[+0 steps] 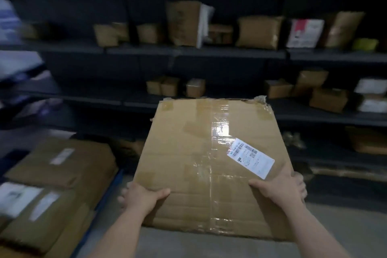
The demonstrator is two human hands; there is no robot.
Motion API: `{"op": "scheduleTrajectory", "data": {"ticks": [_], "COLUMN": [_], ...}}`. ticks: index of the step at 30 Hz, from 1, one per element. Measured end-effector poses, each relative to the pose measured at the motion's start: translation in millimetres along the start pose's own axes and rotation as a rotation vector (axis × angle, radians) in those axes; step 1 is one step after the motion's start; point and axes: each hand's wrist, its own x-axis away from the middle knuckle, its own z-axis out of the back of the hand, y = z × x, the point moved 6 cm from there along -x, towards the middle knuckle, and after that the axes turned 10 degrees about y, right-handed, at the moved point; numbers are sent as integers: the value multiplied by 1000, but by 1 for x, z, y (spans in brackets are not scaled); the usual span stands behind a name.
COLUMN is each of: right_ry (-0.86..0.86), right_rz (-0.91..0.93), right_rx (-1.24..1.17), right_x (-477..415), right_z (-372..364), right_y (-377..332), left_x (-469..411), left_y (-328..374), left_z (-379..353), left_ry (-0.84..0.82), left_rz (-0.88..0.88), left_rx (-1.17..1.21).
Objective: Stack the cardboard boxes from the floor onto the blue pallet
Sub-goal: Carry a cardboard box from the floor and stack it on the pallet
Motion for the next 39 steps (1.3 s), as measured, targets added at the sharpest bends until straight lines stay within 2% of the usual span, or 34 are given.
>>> {"op": "scheduleTrajectory", "data": {"ticks": [5,9,16,24,39], "right_ry": [-115,-205,-322,-433,-672], "right_rz": [217,364,561,772,1069], "right_rx": [-3,17,43,97,267], "right_x": [59,108,187,215,210], "right_z": [-59,-126,-229,-341,-605], "right_y": [-145,-247,-382,-503,-701], "left_x": [-61,-112,-182,-264,-442], "left_y": [-93,-161,-253,-308,-328], "left_z": [100,162,233,233,180], "left_ry": [91,134,232,250,309], "left_rz": [170,296,511,704,1070], "left_rx": [132,148,344,404,432]}}
